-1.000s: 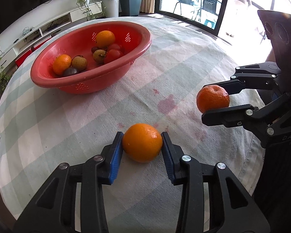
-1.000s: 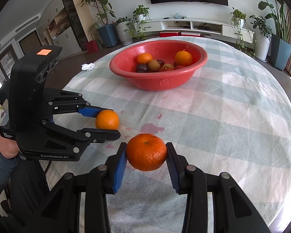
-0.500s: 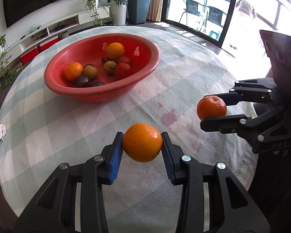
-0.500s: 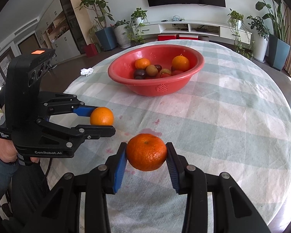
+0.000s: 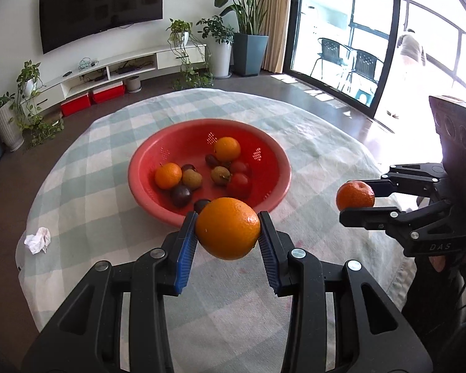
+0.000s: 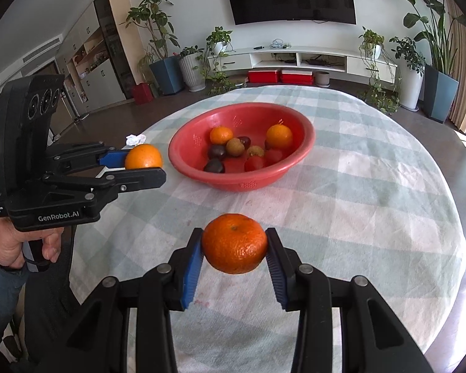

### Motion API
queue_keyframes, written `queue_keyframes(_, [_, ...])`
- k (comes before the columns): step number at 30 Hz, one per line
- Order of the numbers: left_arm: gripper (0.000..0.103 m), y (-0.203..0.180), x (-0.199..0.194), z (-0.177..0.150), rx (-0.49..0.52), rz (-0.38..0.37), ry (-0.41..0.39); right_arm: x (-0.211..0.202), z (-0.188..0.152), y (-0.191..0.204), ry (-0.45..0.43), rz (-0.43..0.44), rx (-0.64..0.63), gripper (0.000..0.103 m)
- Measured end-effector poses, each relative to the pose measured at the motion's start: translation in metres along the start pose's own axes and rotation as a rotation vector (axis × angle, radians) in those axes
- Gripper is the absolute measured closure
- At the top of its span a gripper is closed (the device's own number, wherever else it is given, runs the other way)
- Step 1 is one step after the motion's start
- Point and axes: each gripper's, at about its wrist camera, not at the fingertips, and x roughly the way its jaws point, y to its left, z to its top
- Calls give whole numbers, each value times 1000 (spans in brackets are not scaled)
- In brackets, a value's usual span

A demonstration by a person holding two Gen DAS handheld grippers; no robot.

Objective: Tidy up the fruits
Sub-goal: 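Lift both oranges and carry them over the red bowl, then lower both oranges into the red bowl and open both tools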

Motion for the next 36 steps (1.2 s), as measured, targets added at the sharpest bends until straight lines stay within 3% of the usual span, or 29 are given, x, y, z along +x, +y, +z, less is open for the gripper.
queue_keyframes(8, [67, 37, -10, 35, -26, 86, -53, -9, 46, -39, -68, -86, 46, 61])
queue_keyframes(12, [67, 43, -3, 58, -13, 98, -61, -6, 75, -55, -107, -90, 86, 61])
queue_keyframes(17, [67, 36, 22, 80, 20, 85, -47, 16, 113, -56, -124, -65, 84, 61])
queue_keyframes(21, [67, 38, 54, 86, 3, 67, -16, 46, 131, -45, -89, -52, 44, 61])
queue_keyframes(28, [67, 45, 96, 73, -42, 62, 31, 100, 130, -30, 7, -43, -13, 61])
queue_keyframes(36, [67, 49, 121, 56, -38, 61, 67, 126, 115, -24, 75, -69, -73, 61])
